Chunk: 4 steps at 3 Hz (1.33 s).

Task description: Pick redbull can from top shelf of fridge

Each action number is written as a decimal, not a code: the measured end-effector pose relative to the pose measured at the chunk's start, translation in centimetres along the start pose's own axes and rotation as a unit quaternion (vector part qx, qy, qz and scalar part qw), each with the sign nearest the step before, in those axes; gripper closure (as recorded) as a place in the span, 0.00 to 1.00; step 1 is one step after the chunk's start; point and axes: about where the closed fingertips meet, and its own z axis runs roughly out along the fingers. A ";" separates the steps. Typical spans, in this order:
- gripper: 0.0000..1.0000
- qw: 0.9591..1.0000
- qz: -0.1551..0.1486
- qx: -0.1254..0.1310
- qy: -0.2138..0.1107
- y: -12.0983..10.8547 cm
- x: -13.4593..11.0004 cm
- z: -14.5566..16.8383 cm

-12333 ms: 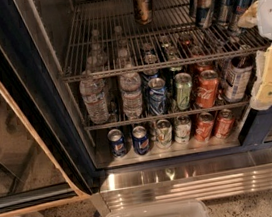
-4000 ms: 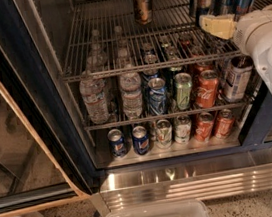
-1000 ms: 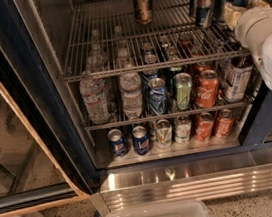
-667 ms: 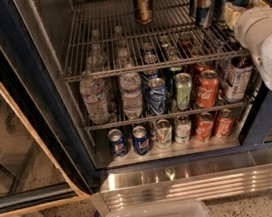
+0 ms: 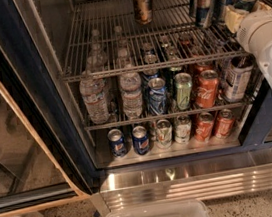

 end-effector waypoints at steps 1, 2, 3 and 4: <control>1.00 1.000 0.007 -0.016 -0.012 0.9 -1.6 -1.4; 1.00 0.999 0.011 -0.028 -0.025 1.6 -3.2 -2.4; 1.00 0.998 0.015 -0.043 -0.032 2.3 -4.6 -3.4; 1.00 0.997 0.029 -0.064 -0.021 3.0 -5.3 -4.2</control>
Offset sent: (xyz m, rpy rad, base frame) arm -0.0385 0.0269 0.0456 0.0231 -0.0798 0.0859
